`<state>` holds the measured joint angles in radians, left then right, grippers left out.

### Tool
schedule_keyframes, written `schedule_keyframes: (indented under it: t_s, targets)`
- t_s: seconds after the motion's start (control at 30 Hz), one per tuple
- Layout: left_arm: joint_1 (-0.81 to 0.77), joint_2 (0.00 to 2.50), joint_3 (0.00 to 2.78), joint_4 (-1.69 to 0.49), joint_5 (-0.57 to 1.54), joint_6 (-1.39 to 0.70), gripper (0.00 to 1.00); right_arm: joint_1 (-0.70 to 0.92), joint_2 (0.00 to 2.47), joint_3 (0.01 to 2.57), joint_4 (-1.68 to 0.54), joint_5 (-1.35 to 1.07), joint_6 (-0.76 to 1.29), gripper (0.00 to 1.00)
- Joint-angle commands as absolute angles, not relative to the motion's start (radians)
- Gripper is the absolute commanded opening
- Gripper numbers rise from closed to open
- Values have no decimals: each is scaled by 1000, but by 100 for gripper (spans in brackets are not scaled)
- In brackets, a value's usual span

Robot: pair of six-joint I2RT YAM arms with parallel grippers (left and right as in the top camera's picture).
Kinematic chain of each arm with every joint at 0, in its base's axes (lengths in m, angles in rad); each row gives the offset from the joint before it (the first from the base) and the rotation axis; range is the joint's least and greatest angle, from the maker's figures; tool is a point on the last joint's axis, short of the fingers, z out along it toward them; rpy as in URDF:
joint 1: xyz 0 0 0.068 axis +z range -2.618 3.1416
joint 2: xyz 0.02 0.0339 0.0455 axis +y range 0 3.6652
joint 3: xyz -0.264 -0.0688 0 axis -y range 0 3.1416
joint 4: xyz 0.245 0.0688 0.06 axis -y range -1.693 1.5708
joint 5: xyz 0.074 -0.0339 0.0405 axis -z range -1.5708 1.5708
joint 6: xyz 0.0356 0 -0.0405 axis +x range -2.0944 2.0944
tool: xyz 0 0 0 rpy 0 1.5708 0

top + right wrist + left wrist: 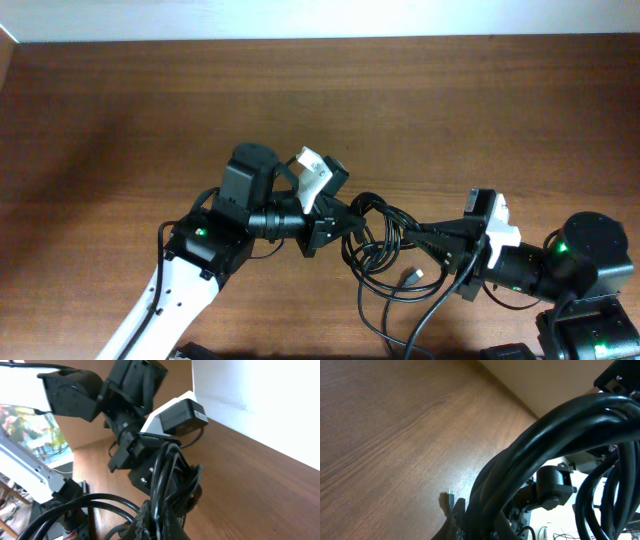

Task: Untangle cables

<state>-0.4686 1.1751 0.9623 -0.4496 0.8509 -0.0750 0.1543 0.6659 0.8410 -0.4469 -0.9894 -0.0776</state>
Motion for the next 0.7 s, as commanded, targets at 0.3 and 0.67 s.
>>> schedule_keyframes:
  t_s: [0.3, 0.67]
  targets:
    - [-464, 1161, 980, -447, 767, -51, 0, 157, 663, 852, -641, -414, -70, 4]
    - [-463, 1161, 980, -472, 823, -28, 0, 157, 724, 852, -746, -114, -69, 4]
